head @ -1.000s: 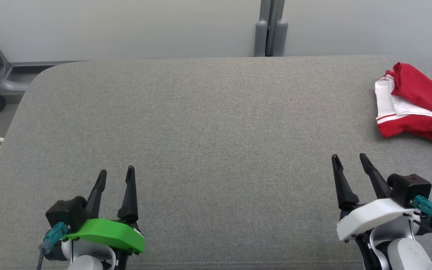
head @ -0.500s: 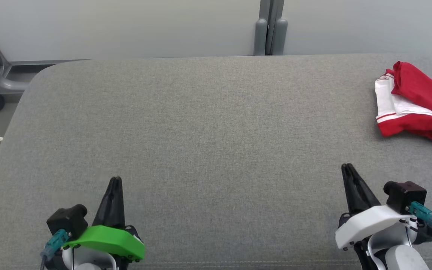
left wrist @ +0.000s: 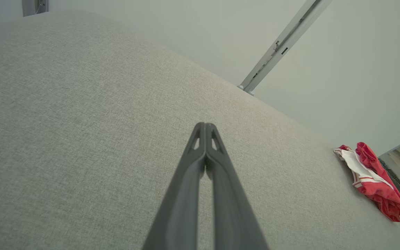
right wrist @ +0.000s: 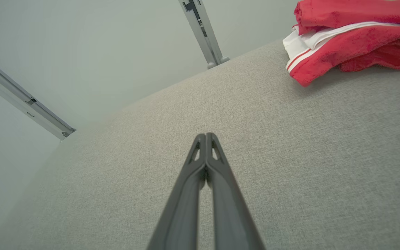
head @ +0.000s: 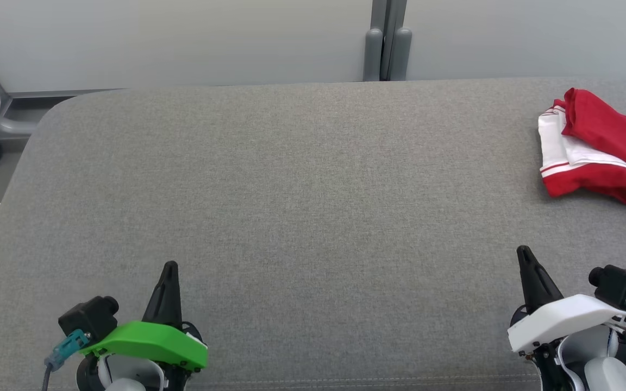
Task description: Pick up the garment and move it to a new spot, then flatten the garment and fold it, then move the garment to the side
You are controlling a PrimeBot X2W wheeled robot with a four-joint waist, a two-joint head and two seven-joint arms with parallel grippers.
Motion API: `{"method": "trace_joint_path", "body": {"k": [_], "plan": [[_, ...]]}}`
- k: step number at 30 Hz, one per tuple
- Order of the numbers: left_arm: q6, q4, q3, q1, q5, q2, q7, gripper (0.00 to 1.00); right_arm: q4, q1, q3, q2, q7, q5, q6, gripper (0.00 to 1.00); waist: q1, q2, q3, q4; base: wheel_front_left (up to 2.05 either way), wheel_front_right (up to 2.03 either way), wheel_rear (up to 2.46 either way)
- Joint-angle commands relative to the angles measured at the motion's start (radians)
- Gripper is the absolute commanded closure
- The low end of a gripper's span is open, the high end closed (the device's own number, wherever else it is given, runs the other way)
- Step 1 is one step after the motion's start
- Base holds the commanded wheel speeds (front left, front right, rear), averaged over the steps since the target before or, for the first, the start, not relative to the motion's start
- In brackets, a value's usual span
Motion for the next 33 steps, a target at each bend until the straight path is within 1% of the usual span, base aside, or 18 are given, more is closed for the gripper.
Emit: {"method": "trace_joint_path", "body": {"k": [1,15,16,33], "plan": [[-0.016,-0.005,0.022,-0.041,-0.047,-0.005,0.009,1.00,-0.005,-0.031,-0.022,-0.003,0.014,0.067,0.000,1.00,0.0000,0.0000,-0.001,-0.002,0.00,0.00,0.00],[-0.062,0.028,0.060,-0.067,-0.182,-0.039,0.038,1.00,0.022,-0.046,-0.081,-0.004,0.062,0.259,0.000,1.00,0.0000,0.0000,-0.003,-0.011,0.00,0.00,0.00],[-0.068,0.033,0.065,-0.071,-0.201,-0.044,0.042,1.00,0.026,-0.049,-0.089,-0.005,0.068,0.285,0.000,1.00,0.0000,0.0000,-0.004,-0.012,0.00,0.00,0.00],[-0.117,0.067,0.108,-0.096,-0.349,-0.081,0.073,1.00,0.055,-0.066,-0.153,-0.006,0.120,0.493,0.000,1.00,0.0000,0.0000,-0.007,-0.024,0.00,0.00,0.00]]}}
